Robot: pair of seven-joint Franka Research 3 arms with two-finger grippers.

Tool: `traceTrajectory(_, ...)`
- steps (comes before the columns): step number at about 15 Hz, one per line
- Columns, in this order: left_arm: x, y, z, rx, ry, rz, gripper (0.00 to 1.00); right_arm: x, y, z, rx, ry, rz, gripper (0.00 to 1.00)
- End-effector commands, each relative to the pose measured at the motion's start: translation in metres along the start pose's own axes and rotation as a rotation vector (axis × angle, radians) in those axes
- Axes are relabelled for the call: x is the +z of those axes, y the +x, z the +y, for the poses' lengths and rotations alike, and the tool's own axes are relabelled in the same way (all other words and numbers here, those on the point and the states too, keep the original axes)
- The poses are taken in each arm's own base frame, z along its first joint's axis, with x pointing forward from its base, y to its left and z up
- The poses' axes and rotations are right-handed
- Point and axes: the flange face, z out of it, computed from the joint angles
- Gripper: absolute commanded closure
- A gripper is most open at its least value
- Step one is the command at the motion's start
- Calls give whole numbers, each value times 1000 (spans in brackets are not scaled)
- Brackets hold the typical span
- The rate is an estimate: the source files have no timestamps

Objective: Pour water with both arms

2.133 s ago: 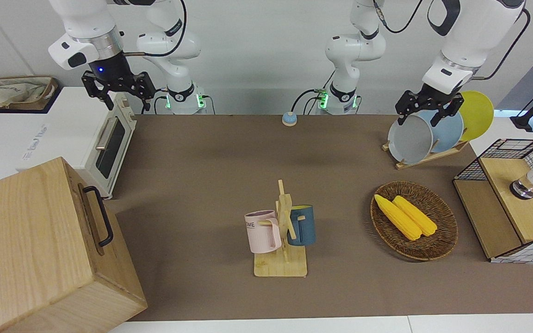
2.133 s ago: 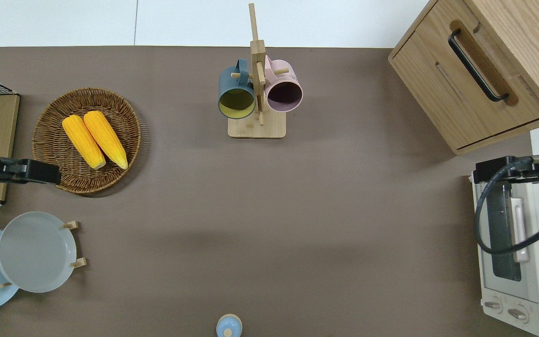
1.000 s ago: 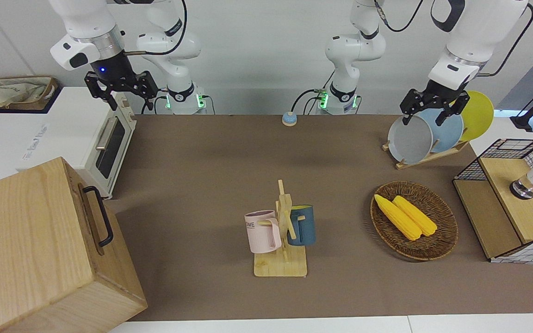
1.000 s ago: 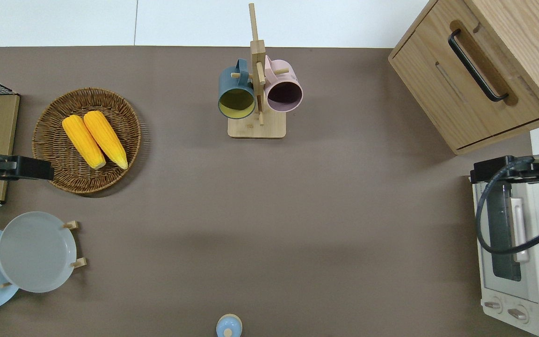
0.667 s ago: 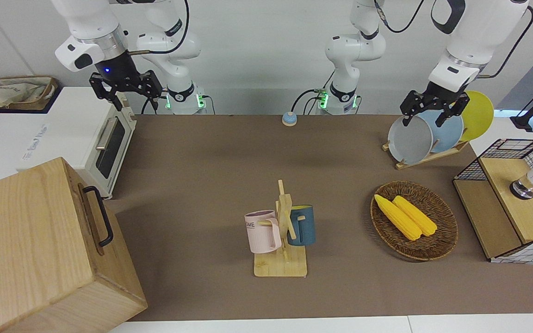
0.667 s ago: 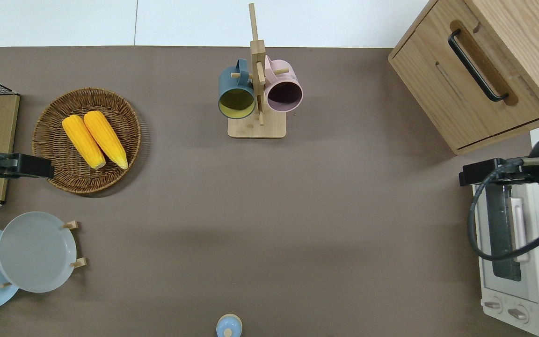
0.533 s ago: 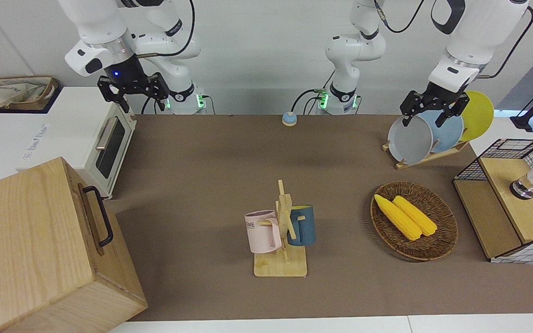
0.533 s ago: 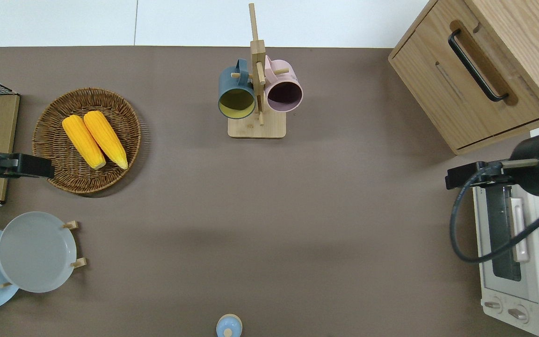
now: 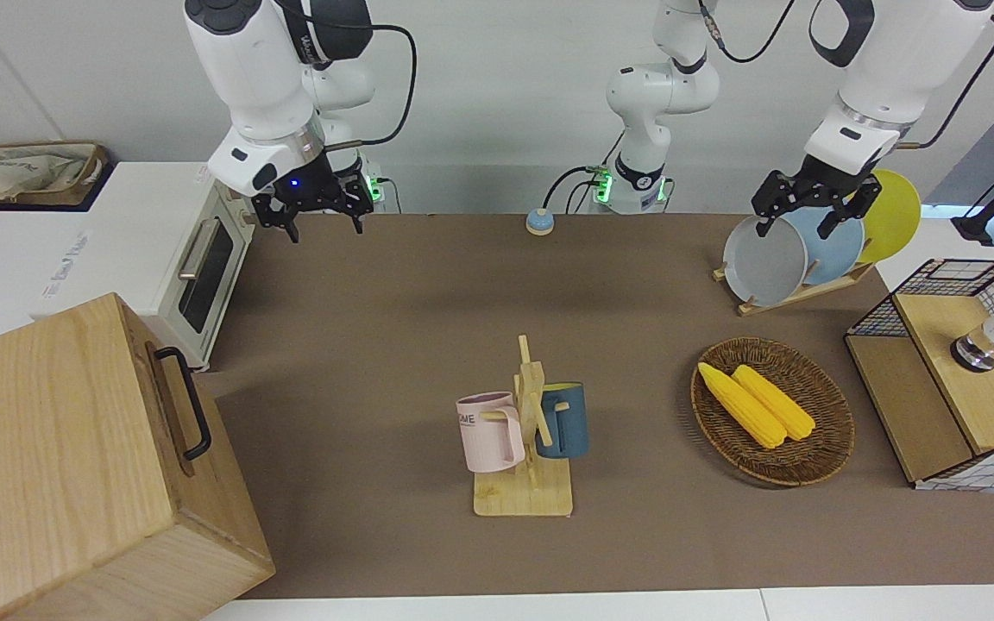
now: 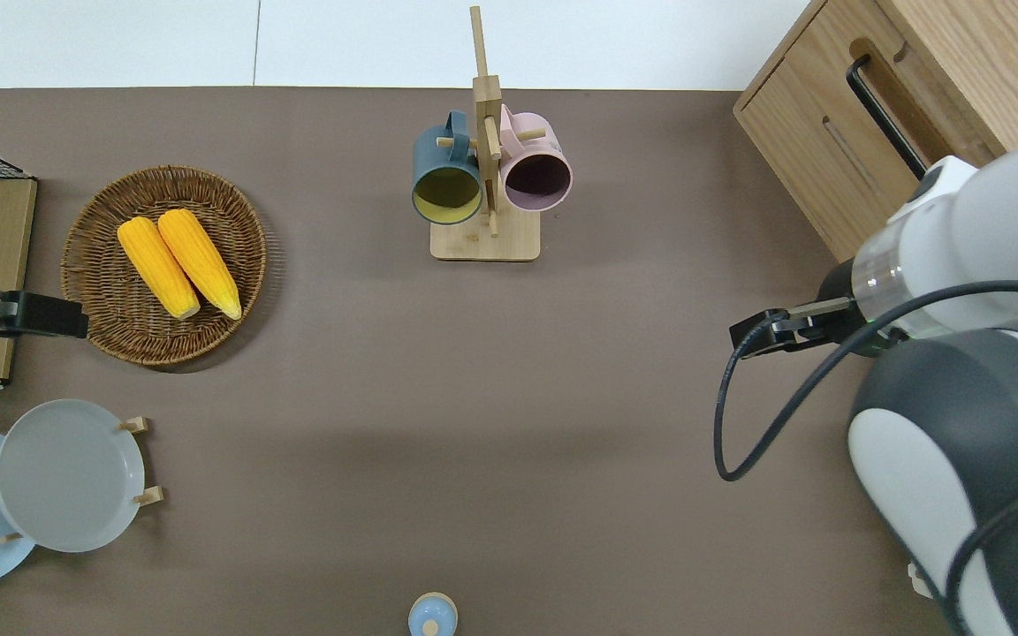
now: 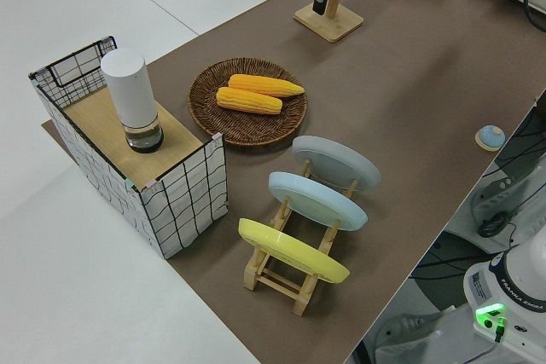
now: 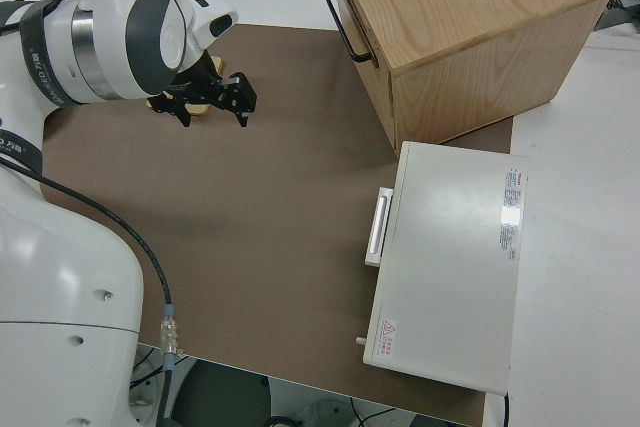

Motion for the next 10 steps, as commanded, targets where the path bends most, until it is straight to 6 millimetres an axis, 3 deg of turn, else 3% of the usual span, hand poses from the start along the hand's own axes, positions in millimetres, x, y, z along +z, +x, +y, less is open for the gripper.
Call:
traceTrajectory(1, -3, -8, -55, 23, 17, 15, 2, 22, 13, -20, -37, 9, 29, 9)
traceTrajectory(10, -10, -49, -190, 101, 37, 25, 2, 78, 68, -87, -126, 17, 193, 9)
